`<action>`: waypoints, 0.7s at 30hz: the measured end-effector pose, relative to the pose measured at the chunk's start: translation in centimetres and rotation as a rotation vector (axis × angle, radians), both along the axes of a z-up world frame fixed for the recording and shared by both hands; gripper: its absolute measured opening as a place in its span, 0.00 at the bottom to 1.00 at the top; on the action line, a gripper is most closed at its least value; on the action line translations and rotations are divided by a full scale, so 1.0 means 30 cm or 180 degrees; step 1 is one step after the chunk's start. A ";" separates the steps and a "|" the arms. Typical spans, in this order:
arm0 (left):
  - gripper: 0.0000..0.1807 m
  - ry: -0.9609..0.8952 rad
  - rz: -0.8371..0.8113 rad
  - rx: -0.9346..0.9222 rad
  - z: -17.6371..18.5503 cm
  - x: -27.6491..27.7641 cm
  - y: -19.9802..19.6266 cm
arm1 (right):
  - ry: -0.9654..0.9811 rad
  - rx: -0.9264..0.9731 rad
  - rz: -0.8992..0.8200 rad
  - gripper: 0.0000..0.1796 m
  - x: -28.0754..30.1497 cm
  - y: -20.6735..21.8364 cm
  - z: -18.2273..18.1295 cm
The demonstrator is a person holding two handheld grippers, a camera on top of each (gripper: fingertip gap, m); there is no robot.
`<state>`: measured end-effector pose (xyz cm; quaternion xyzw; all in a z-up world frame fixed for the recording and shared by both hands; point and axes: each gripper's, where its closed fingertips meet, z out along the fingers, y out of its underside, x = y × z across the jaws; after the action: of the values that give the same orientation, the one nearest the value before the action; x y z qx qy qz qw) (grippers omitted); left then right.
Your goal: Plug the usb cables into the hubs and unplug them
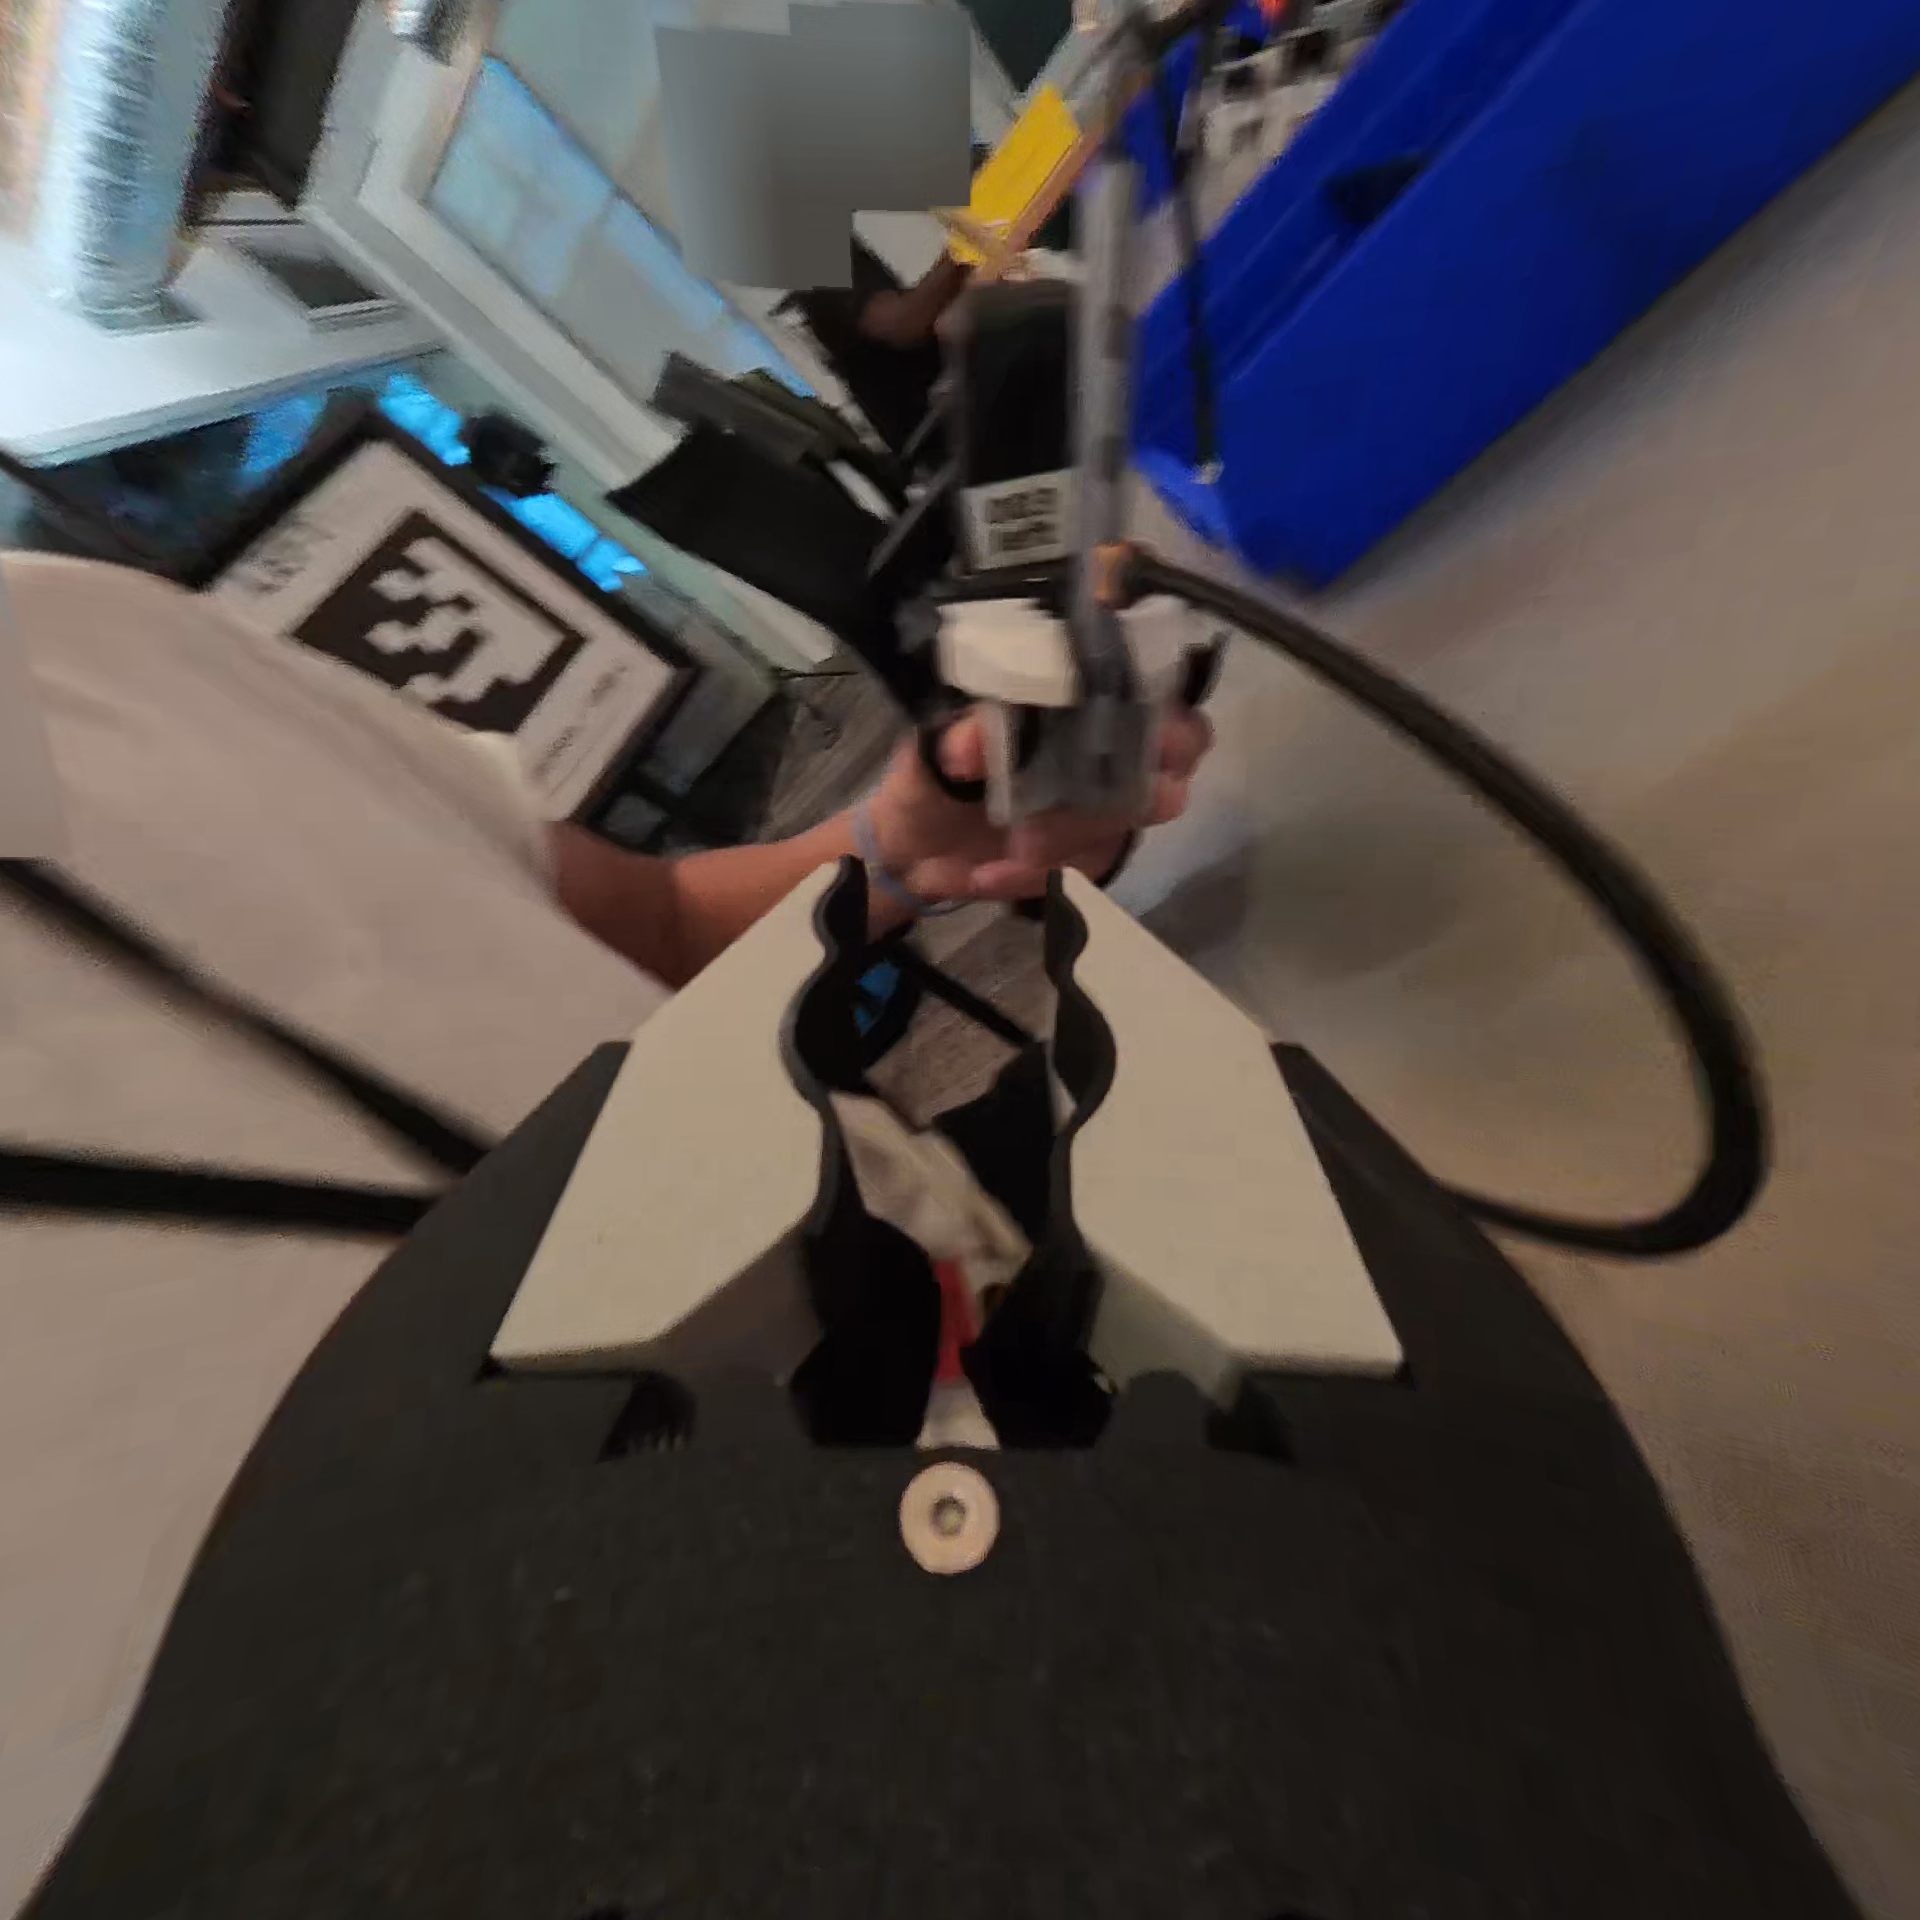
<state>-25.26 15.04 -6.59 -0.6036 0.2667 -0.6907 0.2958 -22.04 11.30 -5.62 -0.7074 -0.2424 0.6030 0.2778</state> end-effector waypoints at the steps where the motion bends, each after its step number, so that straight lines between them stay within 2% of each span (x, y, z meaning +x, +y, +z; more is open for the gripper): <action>1: 0.05 -0.0047 -0.0043 -0.0030 0.006 0.002 -0.007 | -0.0093 0.0045 -0.0154 0.18 -0.030 0.032 -0.040; 2: 0.05 -0.0088 -0.0082 -0.0065 0.011 0.004 -0.015 | -0.0066 0.0133 -0.0239 0.19 -0.054 0.056 -0.048; 5: 0.05 -0.0115 -0.0205 -0.0123 0.013 0.013 -0.041 | 0.0422 0.0254 -0.0389 0.19 -0.097 0.110 0.034; 7: 0.05 -0.0105 -0.0246 -0.0099 0.015 0.017 -0.054 | 0.0373 0.0249 -0.0326 0.13 -0.119 0.114 0.035; 8: 0.05 -0.0106 -0.0272 -0.0084 0.019 0.017 -0.061 | 0.0278 0.0281 -0.0300 0.07 -0.124 0.112 0.024; 10: 0.05 -0.0030 -0.0359 -0.0039 0.012 0.021 -0.077 | 0.0240 0.0402 -0.0414 0.03 -0.119 0.125 0.025; 14: 0.05 0.0172 -0.0397 0.0154 -0.013 0.026 -0.091 | 0.0186 0.0370 -0.0312 0.03 -0.120 0.108 0.010; 17: 0.09 0.0028 -0.0267 0.0144 0.015 0.019 -0.075 | 0.0059 0.0387 -0.0221 0.03 -0.128 0.088 -0.019; 21: 0.05 0.0092 -0.0348 0.0105 0.001 0.017 -0.075 | 0.0138 0.0374 -0.0225 0.03 -0.126 0.083 -0.026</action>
<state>-24.75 12.78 -6.57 -0.5931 0.3149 -0.6925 0.2637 -25.81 13.79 -6.40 -0.6847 -0.2462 0.5928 0.3452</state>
